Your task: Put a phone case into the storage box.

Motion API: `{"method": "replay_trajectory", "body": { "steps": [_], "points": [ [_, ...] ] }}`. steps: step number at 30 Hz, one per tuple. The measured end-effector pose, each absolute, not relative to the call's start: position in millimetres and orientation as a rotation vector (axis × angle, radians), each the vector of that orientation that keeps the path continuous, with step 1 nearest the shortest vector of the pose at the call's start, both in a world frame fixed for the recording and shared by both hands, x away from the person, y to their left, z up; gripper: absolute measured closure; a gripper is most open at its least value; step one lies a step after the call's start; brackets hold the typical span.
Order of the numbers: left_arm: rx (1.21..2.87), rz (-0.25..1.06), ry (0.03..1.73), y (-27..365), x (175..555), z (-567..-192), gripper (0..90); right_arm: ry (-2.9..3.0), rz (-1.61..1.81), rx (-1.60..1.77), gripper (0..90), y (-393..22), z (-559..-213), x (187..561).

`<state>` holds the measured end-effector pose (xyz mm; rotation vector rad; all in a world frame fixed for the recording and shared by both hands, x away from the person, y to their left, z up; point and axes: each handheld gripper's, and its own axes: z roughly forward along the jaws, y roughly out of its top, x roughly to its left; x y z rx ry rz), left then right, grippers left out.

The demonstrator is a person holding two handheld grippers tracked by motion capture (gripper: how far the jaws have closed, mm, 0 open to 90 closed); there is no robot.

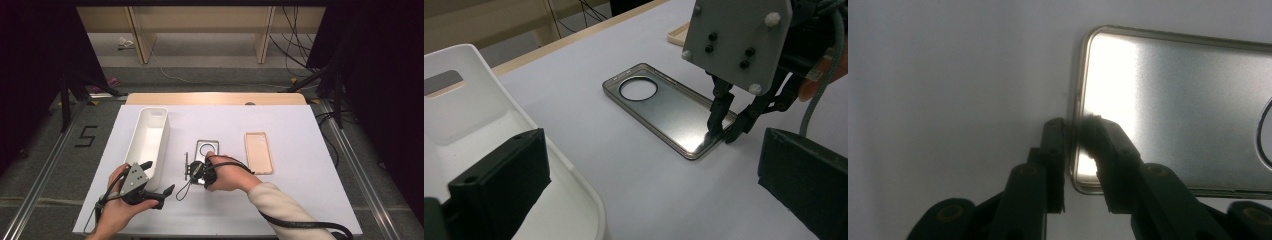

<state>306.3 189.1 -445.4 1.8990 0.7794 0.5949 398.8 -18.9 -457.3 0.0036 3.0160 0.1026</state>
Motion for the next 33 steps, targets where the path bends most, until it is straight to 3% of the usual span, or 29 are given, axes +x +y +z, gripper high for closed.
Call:
{"method": "replay_trajectory", "body": {
  "steps": [15, 33],
  "points": [
    [1.897, 0.595, 0.780, 189.2, 306.2, -445.2, 0.0, 3.018, 0.065, -0.024, 85.3, -16.3, -456.8, 397.0],
    [1.896, 0.596, 0.781, 189.7, 306.1, -445.2, 0.0, 3.011, 0.079, -0.024, 88.4, -19.1, -454.3, 395.5]
  ]
}}
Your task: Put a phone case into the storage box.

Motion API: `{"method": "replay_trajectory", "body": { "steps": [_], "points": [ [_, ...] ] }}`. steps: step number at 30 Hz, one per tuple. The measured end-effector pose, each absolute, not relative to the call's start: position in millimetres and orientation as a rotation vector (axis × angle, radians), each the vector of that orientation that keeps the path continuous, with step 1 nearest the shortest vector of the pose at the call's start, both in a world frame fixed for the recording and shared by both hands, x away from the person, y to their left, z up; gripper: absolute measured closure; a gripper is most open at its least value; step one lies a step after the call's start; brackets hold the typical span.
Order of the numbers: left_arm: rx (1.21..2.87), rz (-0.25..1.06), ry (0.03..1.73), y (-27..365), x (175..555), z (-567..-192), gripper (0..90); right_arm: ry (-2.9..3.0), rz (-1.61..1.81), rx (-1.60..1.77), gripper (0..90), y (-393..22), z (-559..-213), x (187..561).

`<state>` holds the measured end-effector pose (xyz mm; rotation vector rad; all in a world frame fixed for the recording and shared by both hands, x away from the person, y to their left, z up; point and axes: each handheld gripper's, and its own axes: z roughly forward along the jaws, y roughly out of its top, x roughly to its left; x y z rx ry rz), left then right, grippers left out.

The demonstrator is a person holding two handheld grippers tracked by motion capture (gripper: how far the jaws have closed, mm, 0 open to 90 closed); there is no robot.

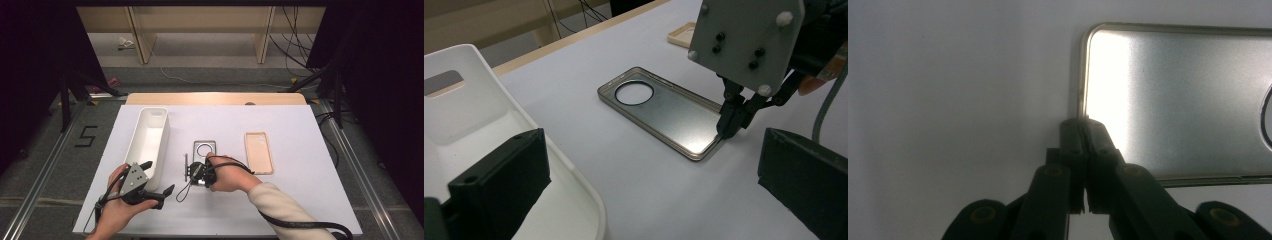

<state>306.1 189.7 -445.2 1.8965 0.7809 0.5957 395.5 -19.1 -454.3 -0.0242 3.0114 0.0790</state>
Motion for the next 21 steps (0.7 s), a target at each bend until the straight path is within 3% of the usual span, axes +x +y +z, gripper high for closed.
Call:
{"method": "replay_trajectory", "body": {
  "steps": [21],
  "points": [
    [1.895, 0.599, 0.784, 190, 306, -445, 0.0, 2.935, 0.222, -0.003, 88.9, -35, -431, 386]
  ]
}}
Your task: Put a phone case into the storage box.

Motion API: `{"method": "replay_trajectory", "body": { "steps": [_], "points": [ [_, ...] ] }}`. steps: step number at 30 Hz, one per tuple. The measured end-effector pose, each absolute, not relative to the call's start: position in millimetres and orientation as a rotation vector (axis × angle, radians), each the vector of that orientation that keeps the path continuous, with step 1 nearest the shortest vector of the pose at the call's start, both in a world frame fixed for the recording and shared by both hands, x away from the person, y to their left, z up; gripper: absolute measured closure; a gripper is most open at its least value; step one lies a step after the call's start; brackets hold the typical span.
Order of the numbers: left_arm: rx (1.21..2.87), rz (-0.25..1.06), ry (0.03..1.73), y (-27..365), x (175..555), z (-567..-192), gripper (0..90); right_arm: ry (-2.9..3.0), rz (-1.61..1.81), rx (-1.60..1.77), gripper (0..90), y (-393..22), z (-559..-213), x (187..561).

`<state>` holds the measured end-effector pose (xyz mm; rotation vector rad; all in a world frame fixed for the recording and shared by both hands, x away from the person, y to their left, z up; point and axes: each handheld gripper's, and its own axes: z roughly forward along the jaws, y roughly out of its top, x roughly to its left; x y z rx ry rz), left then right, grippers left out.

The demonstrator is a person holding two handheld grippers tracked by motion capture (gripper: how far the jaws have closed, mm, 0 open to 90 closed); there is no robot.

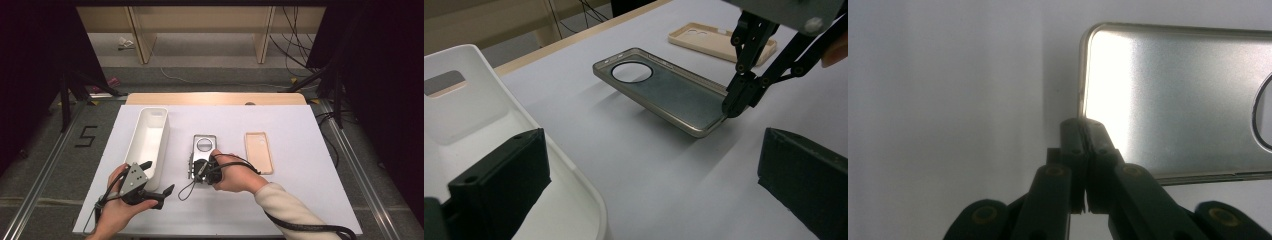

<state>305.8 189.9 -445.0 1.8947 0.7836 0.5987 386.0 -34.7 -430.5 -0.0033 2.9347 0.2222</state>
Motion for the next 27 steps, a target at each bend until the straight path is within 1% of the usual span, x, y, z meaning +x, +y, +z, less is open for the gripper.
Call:
{"method": "replay_trajectory", "body": {
  "steps": [8, 16, 24, 27],
  "points": [
    [1.888, 0.589, 0.786, 187, 306, -445, 0.6, 2.891, 0.277, -0.011, 88.9, -51, -424, 377],
    [1.869, 0.551, 0.787, 177, 308, -438, 2.9, 2.835, 0.437, -0.002, 89.0, -80, -415, 362],
    [1.879, 0.512, 0.777, 152, 325, -422, 6.6, 2.802, 0.516, 0.015, 88.9, -104, -412, 346],
    [1.902, 0.472, 0.784, 140, 336, -416, 8.5, 2.793, 0.518, 0.005, 88.9, -110, -413, 340]
  ]
}}
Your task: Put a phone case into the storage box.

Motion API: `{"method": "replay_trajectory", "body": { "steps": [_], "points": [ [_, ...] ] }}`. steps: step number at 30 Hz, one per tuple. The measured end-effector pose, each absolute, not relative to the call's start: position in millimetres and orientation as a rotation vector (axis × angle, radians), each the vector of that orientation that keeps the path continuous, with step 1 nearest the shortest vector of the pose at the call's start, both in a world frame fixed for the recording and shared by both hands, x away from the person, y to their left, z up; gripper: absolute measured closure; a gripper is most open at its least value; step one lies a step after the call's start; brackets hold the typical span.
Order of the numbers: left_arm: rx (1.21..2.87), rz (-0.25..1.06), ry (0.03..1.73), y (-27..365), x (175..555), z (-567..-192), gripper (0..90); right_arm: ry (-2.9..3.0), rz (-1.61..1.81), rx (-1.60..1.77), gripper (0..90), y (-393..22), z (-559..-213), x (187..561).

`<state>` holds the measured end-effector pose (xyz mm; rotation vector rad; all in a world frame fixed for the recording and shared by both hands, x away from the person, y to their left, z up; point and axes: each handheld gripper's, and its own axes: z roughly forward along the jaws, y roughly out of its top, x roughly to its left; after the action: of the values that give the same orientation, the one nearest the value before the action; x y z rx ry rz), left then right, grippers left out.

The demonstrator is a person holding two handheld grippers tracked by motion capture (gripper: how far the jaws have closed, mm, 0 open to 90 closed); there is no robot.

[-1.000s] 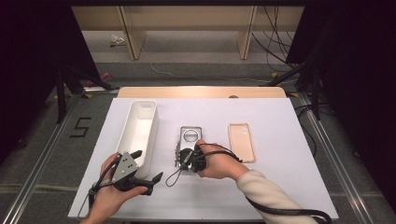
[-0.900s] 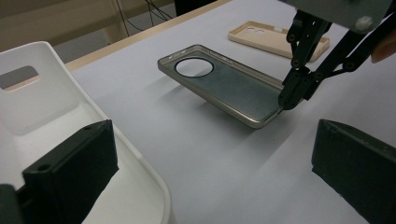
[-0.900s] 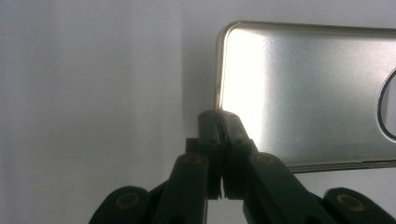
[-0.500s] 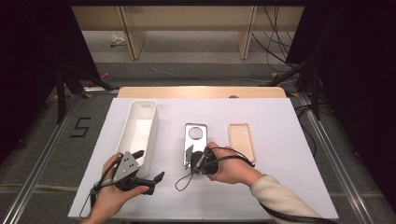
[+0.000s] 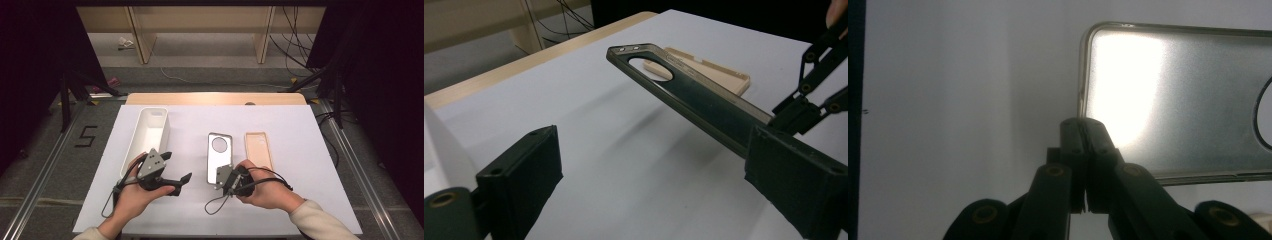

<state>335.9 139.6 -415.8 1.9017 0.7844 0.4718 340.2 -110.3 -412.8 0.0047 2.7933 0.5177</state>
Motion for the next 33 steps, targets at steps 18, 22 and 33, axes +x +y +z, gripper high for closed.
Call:
{"method": "replay_trajectory", "body": {
  "steps": [18, 22, 33],
  "points": [
    [1.928, 0.399, 0.796, 93, 372, -404, 15.3, 2.752, 0.569, 0.043, 89.0, -127, -410, 331],
    [1.932, 0.395, 0.802, 90, 375, -404, 15.5, 2.749, 0.573, 0.043, 88.9, -126, -410, 332],
    [1.923, 0.365, 0.861, 88, 384, -403, 17.4, 2.742, 0.593, 0.050, 88.9, -125, -412, 332]
  ]
}}
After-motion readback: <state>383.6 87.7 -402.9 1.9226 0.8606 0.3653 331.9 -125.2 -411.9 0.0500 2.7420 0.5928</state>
